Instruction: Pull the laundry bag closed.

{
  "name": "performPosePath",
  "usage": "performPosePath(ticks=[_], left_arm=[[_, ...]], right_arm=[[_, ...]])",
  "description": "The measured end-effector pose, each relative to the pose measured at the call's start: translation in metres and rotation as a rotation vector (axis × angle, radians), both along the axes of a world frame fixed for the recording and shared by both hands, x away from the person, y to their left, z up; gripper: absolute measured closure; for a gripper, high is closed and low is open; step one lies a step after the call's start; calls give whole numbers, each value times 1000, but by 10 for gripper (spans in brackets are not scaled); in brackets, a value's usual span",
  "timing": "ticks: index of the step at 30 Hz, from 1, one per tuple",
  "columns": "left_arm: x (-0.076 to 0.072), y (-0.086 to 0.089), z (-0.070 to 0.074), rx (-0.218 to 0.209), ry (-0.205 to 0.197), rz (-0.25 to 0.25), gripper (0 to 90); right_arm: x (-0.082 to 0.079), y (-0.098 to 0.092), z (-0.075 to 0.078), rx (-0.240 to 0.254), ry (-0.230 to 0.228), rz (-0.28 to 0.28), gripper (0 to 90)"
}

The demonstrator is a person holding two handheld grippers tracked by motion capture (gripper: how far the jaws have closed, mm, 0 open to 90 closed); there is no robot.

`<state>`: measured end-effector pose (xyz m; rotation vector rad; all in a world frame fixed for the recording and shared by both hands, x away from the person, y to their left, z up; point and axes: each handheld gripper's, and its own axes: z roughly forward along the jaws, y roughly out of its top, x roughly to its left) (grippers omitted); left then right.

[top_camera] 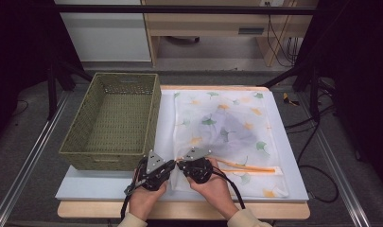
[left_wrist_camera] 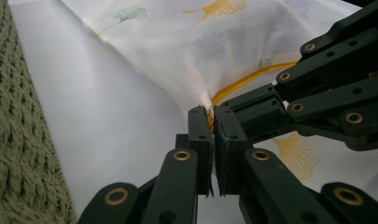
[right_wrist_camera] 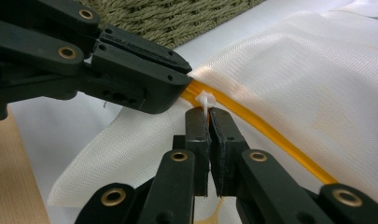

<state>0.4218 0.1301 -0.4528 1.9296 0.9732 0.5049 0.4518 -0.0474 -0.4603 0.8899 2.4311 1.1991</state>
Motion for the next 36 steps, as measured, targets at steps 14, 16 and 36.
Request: performPosePath(ticks=[14,16,36], left_arm=[[0,0,-1,-20,-2,-3,861],[0,0,-1,-20,-2,-3,861],[0,2,1,3,-34,8,861]], right_arm=[[3,1,0,10,3,-6,890],[4,1,0,13,9,-4,887],[18,2,19,-20,140,33,900]])
